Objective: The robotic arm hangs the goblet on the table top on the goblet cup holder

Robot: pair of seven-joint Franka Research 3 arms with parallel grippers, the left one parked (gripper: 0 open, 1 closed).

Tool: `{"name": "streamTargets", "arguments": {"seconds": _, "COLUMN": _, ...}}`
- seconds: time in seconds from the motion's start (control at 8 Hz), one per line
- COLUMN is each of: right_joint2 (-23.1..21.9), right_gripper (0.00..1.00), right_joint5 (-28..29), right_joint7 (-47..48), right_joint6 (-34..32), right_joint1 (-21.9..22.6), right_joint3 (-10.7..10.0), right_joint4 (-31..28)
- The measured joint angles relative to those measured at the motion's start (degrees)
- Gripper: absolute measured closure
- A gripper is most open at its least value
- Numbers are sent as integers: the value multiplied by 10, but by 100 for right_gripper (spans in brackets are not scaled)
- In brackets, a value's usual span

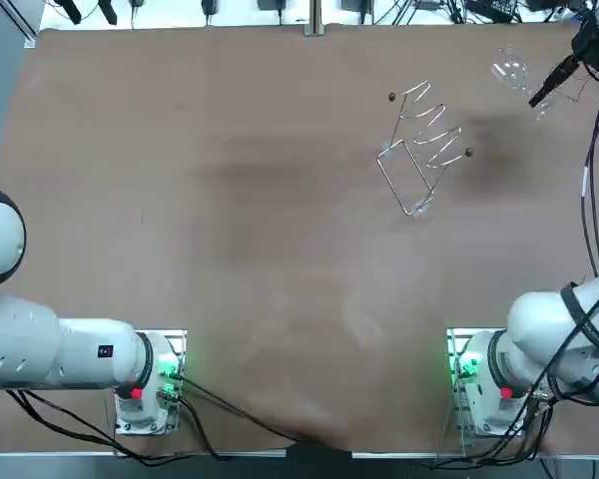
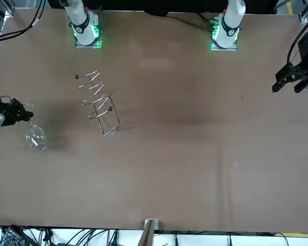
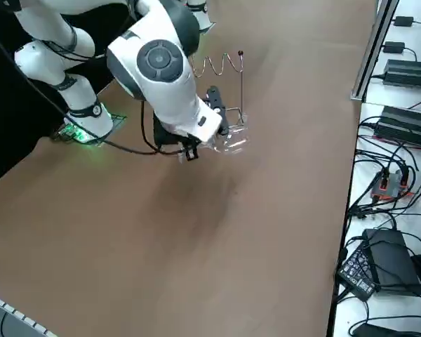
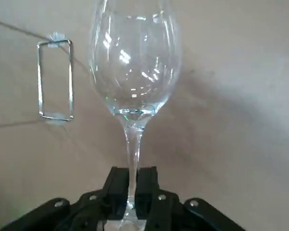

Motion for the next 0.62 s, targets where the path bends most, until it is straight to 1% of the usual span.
{"name": "streamTargets", "arguments": {"seconds": 0.38, "right_joint2": -24, "right_gripper": 88, "right_joint5": 0, "right_joint7": 163, "right_joint6": -88, "right_joint1": 17, "right_joint3": 1, "right_joint4": 0}}
{"name": "streamTargets", "arguments": {"seconds": 0.62, "right_joint2": -32, "right_gripper": 88, "right_joint5": 0, "right_joint7": 238, "right_joint6": -129, "right_joint1": 20, "right_joint3": 1, "right_joint4": 0}}
